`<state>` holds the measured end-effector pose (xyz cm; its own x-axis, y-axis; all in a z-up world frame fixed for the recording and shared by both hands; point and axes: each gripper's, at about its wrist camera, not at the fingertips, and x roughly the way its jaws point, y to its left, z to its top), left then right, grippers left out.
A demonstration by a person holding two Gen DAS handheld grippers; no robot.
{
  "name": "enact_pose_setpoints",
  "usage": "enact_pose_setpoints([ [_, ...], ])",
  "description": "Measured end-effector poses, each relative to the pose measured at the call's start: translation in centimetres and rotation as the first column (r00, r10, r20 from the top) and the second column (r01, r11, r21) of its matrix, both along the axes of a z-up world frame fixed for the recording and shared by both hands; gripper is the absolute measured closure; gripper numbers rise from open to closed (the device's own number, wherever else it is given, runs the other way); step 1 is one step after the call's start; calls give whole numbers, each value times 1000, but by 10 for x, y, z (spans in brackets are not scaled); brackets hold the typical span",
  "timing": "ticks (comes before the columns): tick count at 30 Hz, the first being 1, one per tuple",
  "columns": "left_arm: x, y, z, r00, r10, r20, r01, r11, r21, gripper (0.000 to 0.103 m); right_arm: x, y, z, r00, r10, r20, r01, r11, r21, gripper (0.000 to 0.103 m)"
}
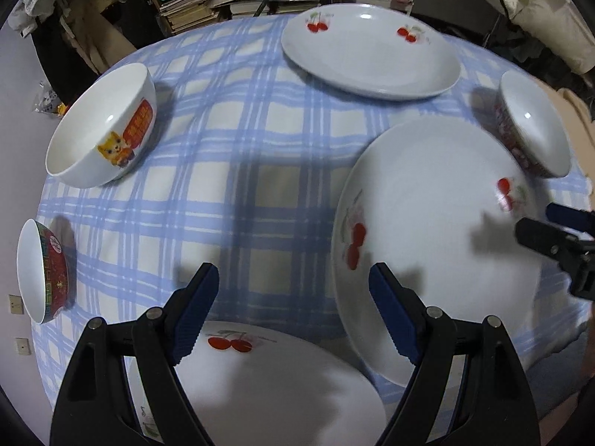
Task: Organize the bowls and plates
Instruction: 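Move both grippers to another cherry plate and grip its rim, then lift the second cherry plate with both grippers and carry it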
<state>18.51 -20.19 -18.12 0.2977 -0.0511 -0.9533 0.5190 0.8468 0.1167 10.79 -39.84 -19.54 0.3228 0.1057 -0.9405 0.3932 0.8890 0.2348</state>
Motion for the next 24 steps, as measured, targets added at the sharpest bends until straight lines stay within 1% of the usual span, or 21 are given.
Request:
enact_pose_setpoints([
  [2,0,0,-5,1000,2,-3,-2,1000,1,21,-1,-2,-5,1000,7,-2,-7,1000,14,14],
  [3,0,1,-7,1000,1,-19,-2,1000,-15,21,-1,-4,-6,1000,4,-4,-3,1000,26,16],
  [4,0,1,-8,1000,2,-26,-2,1000,-22,23,-2,-6,-8,1000,0,-4,0,999,38,20],
  [6,-1,0,-7,999,-14,-35,12,999,-47,33,-2,-8,-10,1000,2,1,-2,999,51,27],
  [7,-2,-1,-7,999,-24,-42,22,998,-58,42,-2,-8,-10,1000,4,7,-5,999,50,34],
  [8,-3,-3,-6,998,-34,-50,31,997,-73,55,-2,-9,-10,1000,6,18,-6,998,56,42],
  [9,-3,-4,-4,998,-39,-52,34,995,-88,60,-2,-9,-11,1000,3,21,-4,998,63,46],
  [11,-3,-7,-1,999,-15,-29,12,995,-95,71,-2,-11,-13,1000,-7,25,5,996,84,65],
  [12,-3,-9,1,1000,-4,-27,2,995,-101,74,-2,-11,-14,1000,-8,27,6,996,93,70],
  [13,-3,-12,1,999,-6,-42,1,994,-108,84,-2,-11,-14,1000,-8,27,5,995,103,79],
  [14,-1,-15,0,998,-8,-65,1,993,-115,87,-2,-10,-15,1000,-7,25,4,993,116,85],
  [16,1,-18,-2,997,10,-80,-18,995,-94,86,-2,-9,-17,1000,-1,26,-2,990,138,88],
  [18,5,-18,-3,994,47,-103,-57,994,-96,86,-3,-10,-16,999,-22,29,18,988,156,88],
  [19,5,-18,-3,993,50,-111,-61,994,-96,86,-3,-11,-17,999,-34,30,29,986,167,88],
  [21,4,-18,-1,992,39,-116,-50,995,-90,87,-3,-10,-16,999,-40,31,34,985,170,88],
  [24,2,-18,4,994,16,-106,-23,997,-71,86,0,-6,-14,999,-22,24,19,991,133,88],
])
